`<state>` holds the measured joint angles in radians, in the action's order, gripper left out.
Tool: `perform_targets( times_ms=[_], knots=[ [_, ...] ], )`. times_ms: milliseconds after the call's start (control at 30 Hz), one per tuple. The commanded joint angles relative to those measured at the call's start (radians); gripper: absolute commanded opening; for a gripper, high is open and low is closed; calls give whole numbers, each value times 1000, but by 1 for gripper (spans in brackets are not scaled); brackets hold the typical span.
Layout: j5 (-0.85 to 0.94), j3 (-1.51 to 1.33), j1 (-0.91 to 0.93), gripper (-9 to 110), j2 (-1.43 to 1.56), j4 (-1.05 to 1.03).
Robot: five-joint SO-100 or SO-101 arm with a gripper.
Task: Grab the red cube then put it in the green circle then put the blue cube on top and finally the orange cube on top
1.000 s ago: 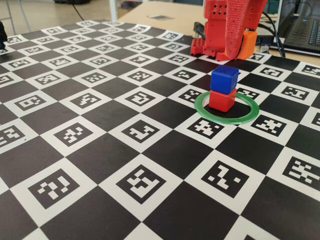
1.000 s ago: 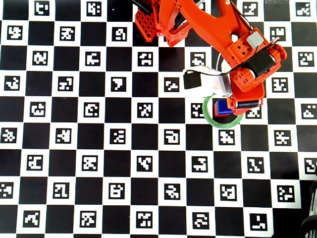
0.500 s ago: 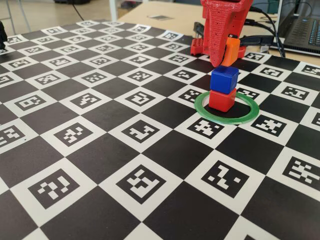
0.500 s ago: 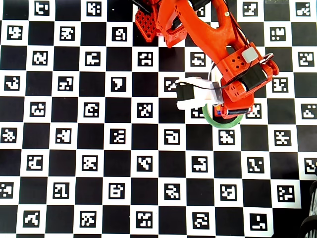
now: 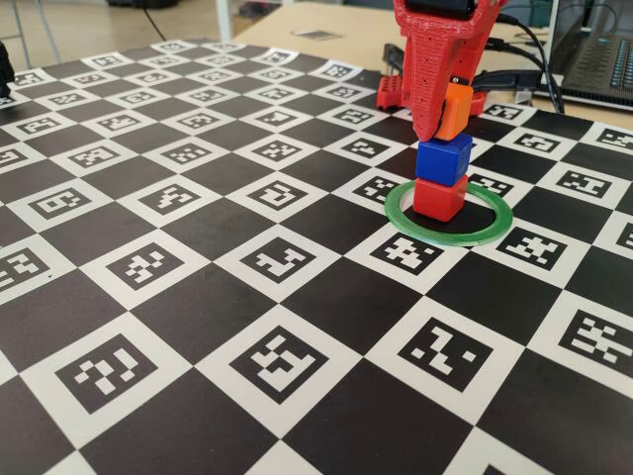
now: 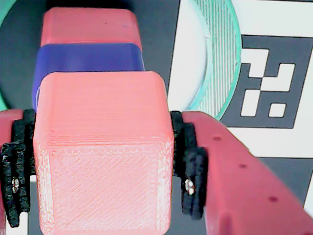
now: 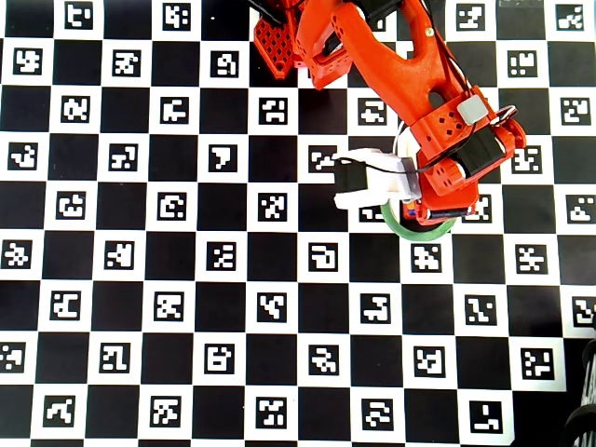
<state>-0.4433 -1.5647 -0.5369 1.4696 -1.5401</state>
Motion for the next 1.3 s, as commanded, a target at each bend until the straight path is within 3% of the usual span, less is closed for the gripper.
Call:
perform_targets(
  times_ms=[0,1267],
  knots=[
    [-9,94,-12,6,26,12],
    [-75,66,-18,6,28,35]
  ],
)
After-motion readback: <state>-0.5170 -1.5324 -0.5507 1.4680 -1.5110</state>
